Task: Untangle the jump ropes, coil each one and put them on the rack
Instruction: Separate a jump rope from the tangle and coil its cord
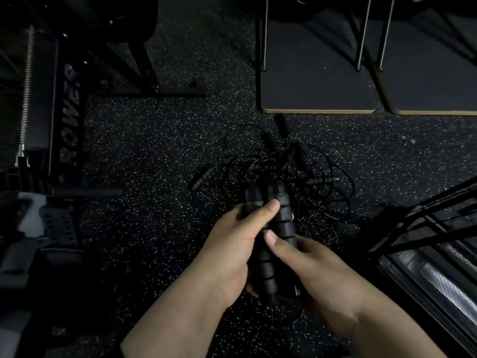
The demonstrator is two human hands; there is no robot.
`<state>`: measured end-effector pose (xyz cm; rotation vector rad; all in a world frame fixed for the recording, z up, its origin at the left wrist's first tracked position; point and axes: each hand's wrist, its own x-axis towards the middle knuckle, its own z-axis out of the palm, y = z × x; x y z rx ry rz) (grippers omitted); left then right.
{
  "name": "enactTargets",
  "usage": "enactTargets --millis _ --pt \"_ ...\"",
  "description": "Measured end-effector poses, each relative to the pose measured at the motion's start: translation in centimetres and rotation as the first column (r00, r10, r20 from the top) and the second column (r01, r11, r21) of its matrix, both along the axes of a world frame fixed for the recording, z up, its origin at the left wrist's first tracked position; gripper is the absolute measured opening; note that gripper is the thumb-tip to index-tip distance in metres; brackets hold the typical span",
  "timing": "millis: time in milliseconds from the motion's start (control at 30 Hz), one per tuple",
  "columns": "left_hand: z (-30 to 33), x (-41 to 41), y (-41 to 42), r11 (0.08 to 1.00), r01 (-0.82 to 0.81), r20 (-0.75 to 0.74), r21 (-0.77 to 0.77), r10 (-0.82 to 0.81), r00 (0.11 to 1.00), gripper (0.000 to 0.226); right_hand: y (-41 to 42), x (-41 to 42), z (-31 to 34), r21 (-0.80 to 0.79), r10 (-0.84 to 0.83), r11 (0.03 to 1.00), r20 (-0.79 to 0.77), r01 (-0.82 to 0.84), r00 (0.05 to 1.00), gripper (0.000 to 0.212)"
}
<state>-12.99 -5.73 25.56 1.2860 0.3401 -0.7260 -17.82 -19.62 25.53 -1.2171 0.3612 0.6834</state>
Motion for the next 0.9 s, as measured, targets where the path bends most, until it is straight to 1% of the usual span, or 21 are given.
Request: enactTargets --millis 133,200,233,267,300,333,367,400,433,467,500,533,600,667,700,733,767,800,833,867,900 --pt "0.1 0.2 0.3 0.999 0.034 0.000 0.025 -0.034 0.999 0.041 0.0 0.1 -0.3 0.032 -0.044 0.998 -0.006 0.044 0.999 0.034" --pt "0.3 0.5 0.9 0.991 0.082 0.085 0.103 -0.091 0.992 0.058 -0.6 0.3 -0.1 0.104 -0.069 0.992 -0.048 0.074 0.996 0.035" --pt "0.1 0.7 1.3 0.980 0.042 0.154 0.193 -0.072 0.985 0.061 -1.0 0.3 0.0 0.151 -0.076 0.985 -0.067 0.086 0.995 0.035" --pt "-0.2 1.1 1.8 0.946 -0.061 0.263 0.318 -0.026 0.964 0.051 -1.5 0.3 0.1 0.191 -0.063 0.979 -0.078 0.077 0.995 0.035" --pt "-0.6 1.7 2.4 0.877 -0.185 0.405 0.444 -0.012 0.914 0.030 -1.9 0.3 0.2 0.224 -0.029 0.973 -0.075 0.045 0.997 0.035" --pt "-0.4 2.3 2.9 0.813 -0.232 0.500 0.534 -0.083 0.862 0.015 -2.2 0.1 0.3 0.259 0.017 0.966 -0.067 0.001 0.998 0.037" --pt "-0.5 2.7 3.4 0.766 -0.207 0.547 0.608 -0.216 0.808 0.032 -2.4 0.0 0.3 0.295 0.065 0.954 -0.056 -0.045 0.996 0.041" --pt "-0.8 2.9 3.7 0.747 -0.128 0.553 0.652 -0.354 0.754 0.058 -2.5 -0.1 0.2 0.331 0.111 0.940 -0.050 -0.088 0.993 0.046" --pt "-1.2 3.2 4.2 0.735 -0.017 0.529 0.678 -0.472 0.706 0.074 -2.5 -0.2 0.1 0.362 0.155 0.923 -0.044 -0.129 0.987 0.048" --pt "-1.4 3.2 4.4 0.745 0.073 0.528 0.663 -0.535 0.659 0.080 -2.4 -0.3 0.2 0.392 0.195 0.905 -0.029 -0.168 0.980 0.048" --pt "-1.5 3.2 4.2 0.787 0.135 0.571 0.602 -0.543 0.616 0.076 -2.3 -0.3 0.2 0.426 0.223 0.883 -0.007 -0.199 0.975 0.044" --pt "-1.7 3.1 4.0 0.848 0.186 0.613 0.497 -0.494 0.617 0.064 -2.3 -0.4 0.1 0.462 0.234 0.861 0.016 -0.215 0.972 0.041" --pt "-1.0 2.7 2.8 0.947 0.177 0.603 0.269 -0.309 0.736 0.036 -2.5 -0.4 0.0 0.504 0.214 0.837 0.056 -0.212 0.975 0.038" --pt "-0.9 2.5 1.6 0.978 0.086 0.556 0.191 -0.180 0.811 0.030 -2.8 -0.3 0.2 0.524 0.132 0.836 0.098 -0.164 0.986 0.036" --pt "-1.1 2.2 1.3 0.972 0.106 0.519 0.212 -0.204 0.830 0.027 -2.9 -0.3 0.3 0.524 0.067 0.844 0.111 -0.116 0.992 0.037" --pt "-1.4 1.7 1.1 0.949 0.162 0.514 0.272 -0.285 0.809 0.022 -3.0 -0.1 0.7 0.508 -0.009 0.860 0.103 -0.045 0.995 0.039" --pt "-1.6 1.3 1.1 0.883 0.243 0.498 0.400 -0.433 0.751 0.020 -3.1 0.2 1.0 0.465 -0.092 0.884 0.080 0.045 0.993 0.041" --pt "-1.4 0.9 1.0 0.788 0.297 0.454 0.539 -0.569 0.686 0.020 -3.2 0.5 1.3 0.376 -0.169 0.917 0.057 0.135 0.984 0.044" --pt "-1.4 0.6 1.0 0.695 0.314 0.404 0.646 -0.661 0.632 0.021 -3.4 0.7 1.4 0.231 -0.221 0.951 0.055 0.203 0.974 0.045" --pt "-1.1 0.4 1.0 0.634 0.302 0.378 0.712 -0.708 0.596 0.025 -3.6 0.8 1.3 0.046 -0.232 0.972 0.082 0.228 0.969 0.041" --pt "-0.6 0.2 0.8 0.583 0.281 0.362 0.762 -0.744 0.561 0.031 -3.9 0.8 1.1 -0.147 -0.197 0.966 0.126 0.215 0.972 0.031"
